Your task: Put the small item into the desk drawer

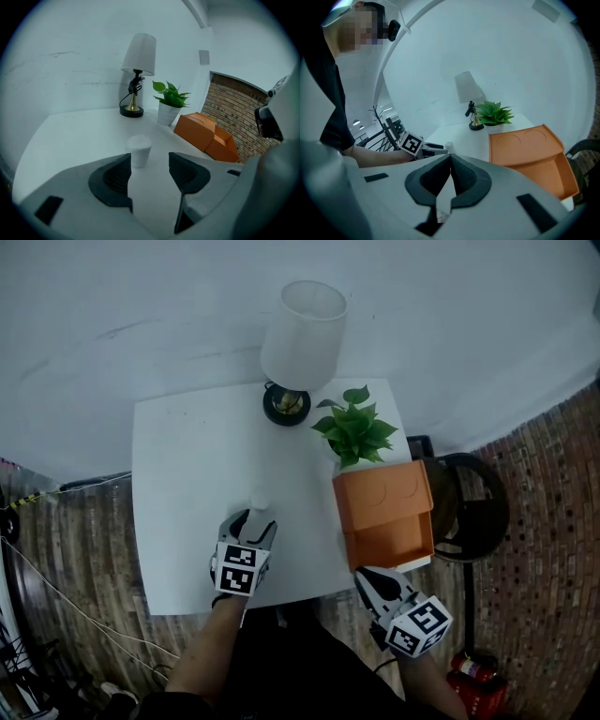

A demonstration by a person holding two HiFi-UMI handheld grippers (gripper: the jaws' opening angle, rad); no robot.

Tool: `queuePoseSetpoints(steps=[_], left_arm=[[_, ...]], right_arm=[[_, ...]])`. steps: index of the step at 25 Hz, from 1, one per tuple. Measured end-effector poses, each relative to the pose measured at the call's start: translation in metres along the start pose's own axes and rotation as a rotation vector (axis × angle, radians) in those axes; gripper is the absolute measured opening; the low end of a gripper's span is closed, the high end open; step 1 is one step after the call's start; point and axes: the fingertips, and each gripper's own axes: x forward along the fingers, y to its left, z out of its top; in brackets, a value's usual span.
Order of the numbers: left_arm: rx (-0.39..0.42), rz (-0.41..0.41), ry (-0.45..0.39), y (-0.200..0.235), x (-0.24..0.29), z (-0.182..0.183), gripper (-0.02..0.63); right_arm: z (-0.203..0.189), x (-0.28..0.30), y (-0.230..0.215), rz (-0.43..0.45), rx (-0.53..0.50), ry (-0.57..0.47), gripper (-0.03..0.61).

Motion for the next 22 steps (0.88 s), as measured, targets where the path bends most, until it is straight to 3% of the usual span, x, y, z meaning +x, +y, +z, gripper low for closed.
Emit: queuePoseSetpoints(steps=[22], left_arm=[[0.051,-0.019,-0.015,0.017,0.046,0.006,0.236]], right_arm=[[-0.031,0.013,-0.012,-0.055,0.076,0.051,0.005]])
